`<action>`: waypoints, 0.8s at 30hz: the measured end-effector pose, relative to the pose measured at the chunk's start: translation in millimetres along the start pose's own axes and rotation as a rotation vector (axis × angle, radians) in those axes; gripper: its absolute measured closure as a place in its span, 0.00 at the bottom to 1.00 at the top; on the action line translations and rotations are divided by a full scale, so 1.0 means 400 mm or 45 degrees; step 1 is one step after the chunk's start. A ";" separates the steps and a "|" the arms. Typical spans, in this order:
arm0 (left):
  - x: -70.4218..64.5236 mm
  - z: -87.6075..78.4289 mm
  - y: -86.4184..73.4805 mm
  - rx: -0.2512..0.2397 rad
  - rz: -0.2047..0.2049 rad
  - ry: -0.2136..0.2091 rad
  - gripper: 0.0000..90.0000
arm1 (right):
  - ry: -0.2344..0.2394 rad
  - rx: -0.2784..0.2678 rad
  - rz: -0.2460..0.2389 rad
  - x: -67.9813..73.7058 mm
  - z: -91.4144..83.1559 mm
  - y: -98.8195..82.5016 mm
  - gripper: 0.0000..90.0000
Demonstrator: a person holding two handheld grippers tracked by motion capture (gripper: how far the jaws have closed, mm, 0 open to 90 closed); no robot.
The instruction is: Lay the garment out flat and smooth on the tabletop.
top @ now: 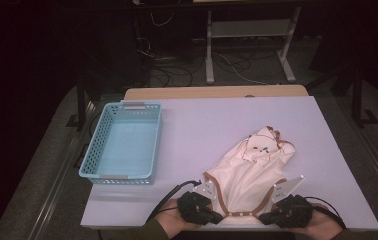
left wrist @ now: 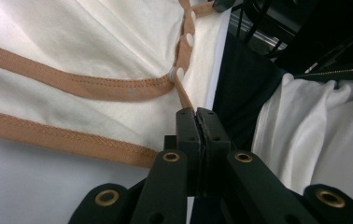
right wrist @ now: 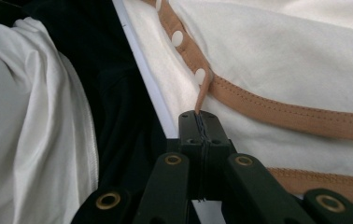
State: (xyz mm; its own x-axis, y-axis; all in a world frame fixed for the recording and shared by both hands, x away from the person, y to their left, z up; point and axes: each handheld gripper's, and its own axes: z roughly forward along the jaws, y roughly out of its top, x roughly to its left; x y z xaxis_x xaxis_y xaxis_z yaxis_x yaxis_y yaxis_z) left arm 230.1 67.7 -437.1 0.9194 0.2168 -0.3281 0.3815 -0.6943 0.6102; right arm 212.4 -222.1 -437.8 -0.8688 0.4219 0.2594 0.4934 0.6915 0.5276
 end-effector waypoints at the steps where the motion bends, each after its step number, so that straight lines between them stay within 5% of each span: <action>1: -0.002 0.001 0.000 0.001 0.000 0.001 0.98 | 0.000 -0.001 -0.001 0.001 0.000 -0.001 0.98; 7: 0.004 0.004 0.000 0.002 0.023 0.026 0.96 | 0.000 -0.015 0.003 -0.003 0.000 -0.003 0.96; 13: 0.008 0.000 0.005 -0.037 0.023 0.049 0.83 | -0.028 -0.067 0.025 -0.011 -0.008 0.000 0.72; 24: 0.041 -0.030 0.020 -0.115 0.007 0.131 0.61 | -0.109 -0.153 0.071 -0.040 -0.016 0.011 0.47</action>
State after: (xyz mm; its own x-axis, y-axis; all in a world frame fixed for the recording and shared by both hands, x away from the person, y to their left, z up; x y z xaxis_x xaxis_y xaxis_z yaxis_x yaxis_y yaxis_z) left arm 249.4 73.7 -429.0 0.9248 0.2855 -0.2513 0.3788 -0.6320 0.6761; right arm 228.2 -229.6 -434.3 -0.8307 0.5098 0.2235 0.5274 0.5925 0.6089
